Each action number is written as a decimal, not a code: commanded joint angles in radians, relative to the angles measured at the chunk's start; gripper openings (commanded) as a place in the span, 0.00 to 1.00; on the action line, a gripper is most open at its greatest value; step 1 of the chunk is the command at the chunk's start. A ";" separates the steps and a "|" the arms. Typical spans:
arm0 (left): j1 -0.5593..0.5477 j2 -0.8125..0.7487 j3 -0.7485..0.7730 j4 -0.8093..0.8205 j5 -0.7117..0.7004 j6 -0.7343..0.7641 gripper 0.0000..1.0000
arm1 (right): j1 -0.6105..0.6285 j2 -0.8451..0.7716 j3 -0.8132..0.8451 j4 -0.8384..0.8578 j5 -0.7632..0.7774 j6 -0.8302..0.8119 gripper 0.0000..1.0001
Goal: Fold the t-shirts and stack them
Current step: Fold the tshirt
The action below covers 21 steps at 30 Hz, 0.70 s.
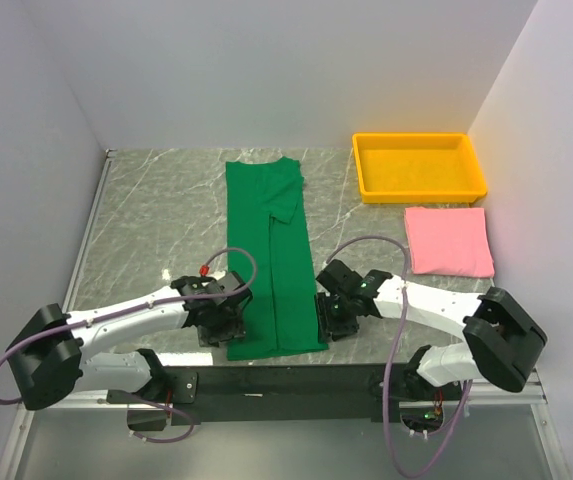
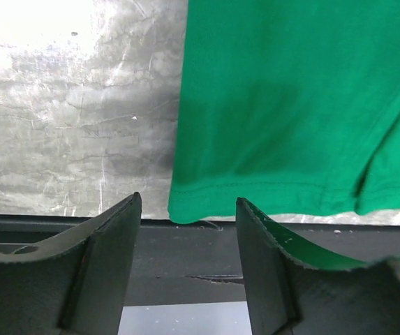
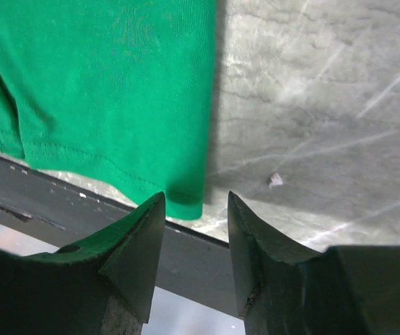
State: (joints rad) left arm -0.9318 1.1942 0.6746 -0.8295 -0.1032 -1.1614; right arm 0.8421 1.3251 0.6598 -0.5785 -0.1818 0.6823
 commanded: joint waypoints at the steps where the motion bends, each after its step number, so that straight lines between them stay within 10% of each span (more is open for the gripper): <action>1: -0.018 0.025 0.016 0.017 -0.021 -0.027 0.61 | 0.017 0.031 -0.008 0.069 0.025 0.057 0.47; 21: -0.033 0.090 -0.001 0.058 0.036 0.005 0.62 | 0.118 0.131 0.011 -0.017 0.097 0.112 0.30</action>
State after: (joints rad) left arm -0.9600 1.2682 0.6746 -0.7906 -0.0891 -1.1675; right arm 0.9451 1.4223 0.6930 -0.5533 -0.1375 0.7849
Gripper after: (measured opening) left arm 0.622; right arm 0.331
